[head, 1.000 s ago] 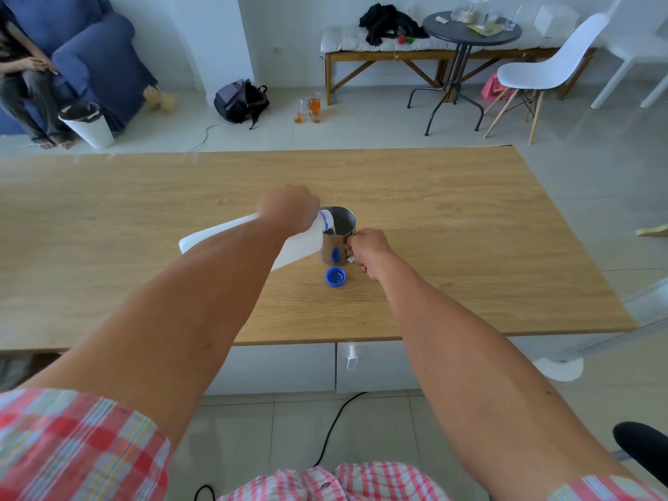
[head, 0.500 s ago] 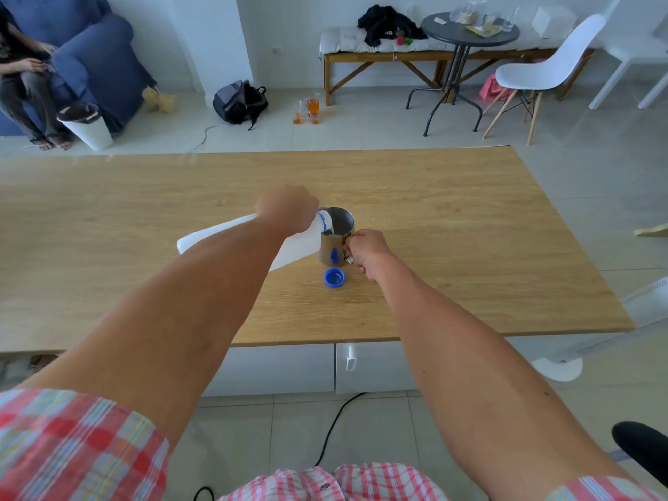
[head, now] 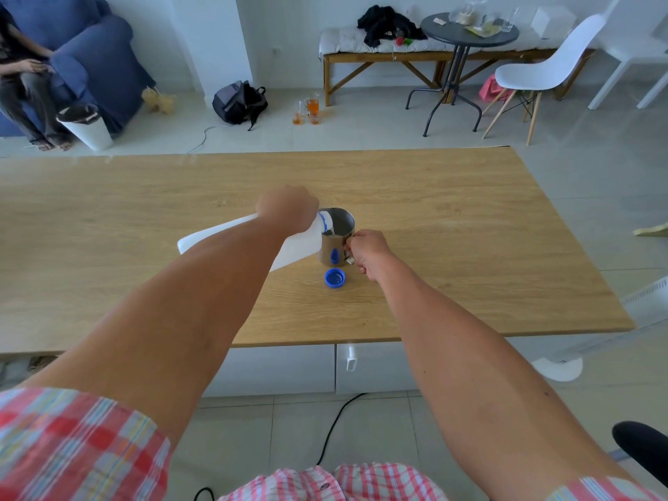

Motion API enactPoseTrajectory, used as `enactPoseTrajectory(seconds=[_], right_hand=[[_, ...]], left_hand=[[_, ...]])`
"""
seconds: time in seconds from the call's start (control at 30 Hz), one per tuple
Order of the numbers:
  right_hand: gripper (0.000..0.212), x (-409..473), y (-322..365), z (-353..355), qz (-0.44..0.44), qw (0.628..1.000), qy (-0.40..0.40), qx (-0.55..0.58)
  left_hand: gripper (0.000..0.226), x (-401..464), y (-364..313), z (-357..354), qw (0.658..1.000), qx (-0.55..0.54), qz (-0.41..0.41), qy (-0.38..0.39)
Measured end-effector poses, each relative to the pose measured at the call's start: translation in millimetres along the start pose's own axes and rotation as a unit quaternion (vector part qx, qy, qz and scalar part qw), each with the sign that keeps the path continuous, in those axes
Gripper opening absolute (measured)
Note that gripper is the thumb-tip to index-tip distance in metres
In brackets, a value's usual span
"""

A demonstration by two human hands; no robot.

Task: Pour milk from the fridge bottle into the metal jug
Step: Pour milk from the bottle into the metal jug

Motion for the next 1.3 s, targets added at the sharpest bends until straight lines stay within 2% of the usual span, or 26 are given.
enactPoseTrajectory(seconds=[0.73, 1.3], right_hand=[[0.023, -2.5, -0.1, -0.2, 0.000, 1.000, -0.003, -0.008], [0.021, -8.9, -0.3, 0.9, 0.005, 1.000, -0.003, -0.012]], left_hand=[[0.025, 0.8, 0.6, -0.8, 1.000, -0.006, 0.005, 0.000], [0.023, 0.1, 0.8, 0.3, 0.998, 0.048, -0.026, 0.025]])
Point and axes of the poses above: each hand's wrist, its own x-axis towards the middle knuckle, its own z-axis out of the back of the hand, y = z × x, the point moved 1 cm from there along x, towards the middle knuckle, and after that the axes turned 14 degrees about -z, right-handed, at the moved point
